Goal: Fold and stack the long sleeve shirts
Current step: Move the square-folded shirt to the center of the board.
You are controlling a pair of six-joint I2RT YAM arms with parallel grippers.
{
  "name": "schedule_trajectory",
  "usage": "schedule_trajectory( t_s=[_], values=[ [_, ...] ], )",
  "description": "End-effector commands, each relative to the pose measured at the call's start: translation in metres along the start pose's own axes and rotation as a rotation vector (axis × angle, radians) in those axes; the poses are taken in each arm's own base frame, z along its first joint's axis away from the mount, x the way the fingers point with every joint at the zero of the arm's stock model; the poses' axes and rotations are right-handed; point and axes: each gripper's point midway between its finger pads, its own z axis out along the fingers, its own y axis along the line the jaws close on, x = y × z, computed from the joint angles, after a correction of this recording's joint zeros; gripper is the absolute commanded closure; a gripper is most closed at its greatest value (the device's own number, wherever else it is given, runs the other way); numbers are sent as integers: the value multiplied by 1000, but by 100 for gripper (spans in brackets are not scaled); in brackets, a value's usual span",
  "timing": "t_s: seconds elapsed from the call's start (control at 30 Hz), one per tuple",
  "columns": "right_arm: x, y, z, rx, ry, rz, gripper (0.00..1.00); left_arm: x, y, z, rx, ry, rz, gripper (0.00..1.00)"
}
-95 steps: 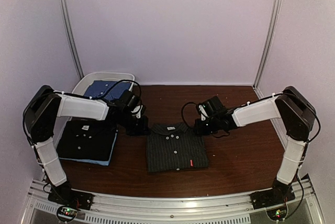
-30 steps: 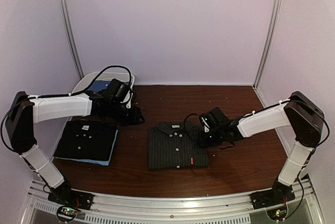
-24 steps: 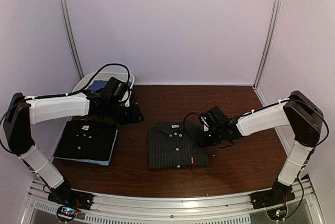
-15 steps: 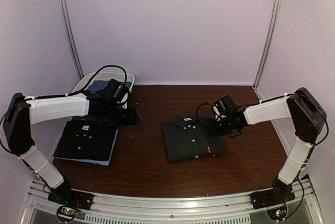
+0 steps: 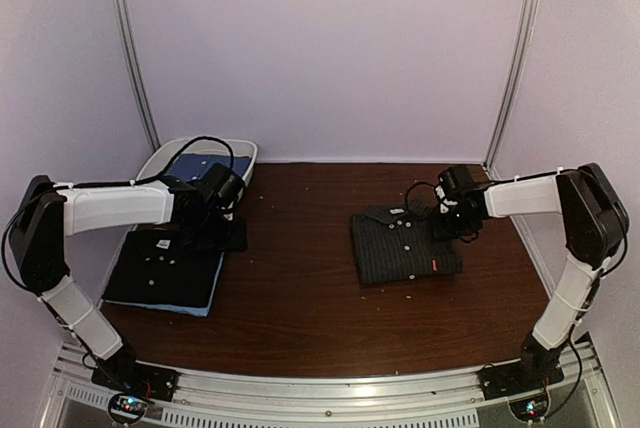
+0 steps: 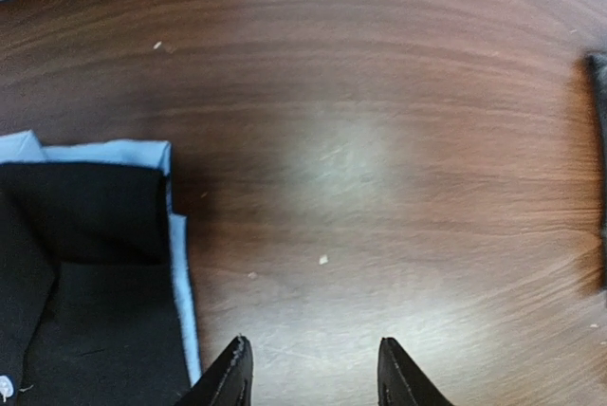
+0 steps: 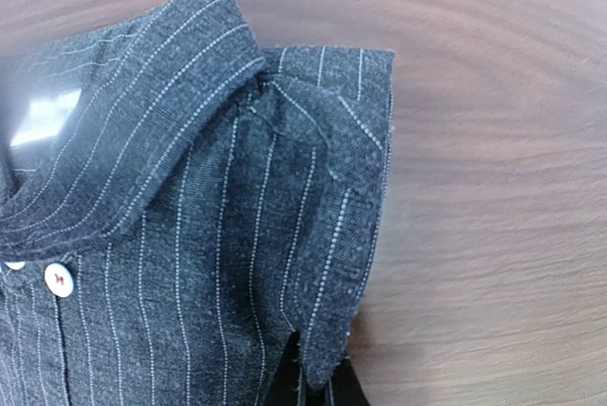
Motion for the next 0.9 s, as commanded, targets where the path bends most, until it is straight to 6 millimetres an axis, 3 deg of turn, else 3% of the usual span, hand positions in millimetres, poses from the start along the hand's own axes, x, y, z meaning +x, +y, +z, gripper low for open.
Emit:
schedule_trajectory(
  t_s=[0.0, 0.17, 0.33, 0.4, 0.53, 0.7, 0.87],
  values=[
    [-13, -29, 3, 121, -12, -41, 100, 13, 32, 6, -141, 31, 2, 53],
    [-18, -43, 6, 134, -8, -21, 94, 27, 52, 10, -233, 73, 11, 53],
    [-34, -32, -11, 66, -66, 8, 68, 38, 63, 16, -283, 106, 16, 53],
    [-44, -27, -23, 32, -105, 20, 56, 38, 64, 15, -292, 108, 12, 53],
    [-60, -21, -48, -17, -173, 42, 42, 38, 65, 15, -300, 106, 8, 53],
    [-80, -3, -90, -155, -294, 100, 33, 43, 66, 18, -341, 124, 33, 54],
    [-103, 19, -145, -346, -460, 146, 27, 45, 72, 23, -413, 139, 55, 53]
  ],
)
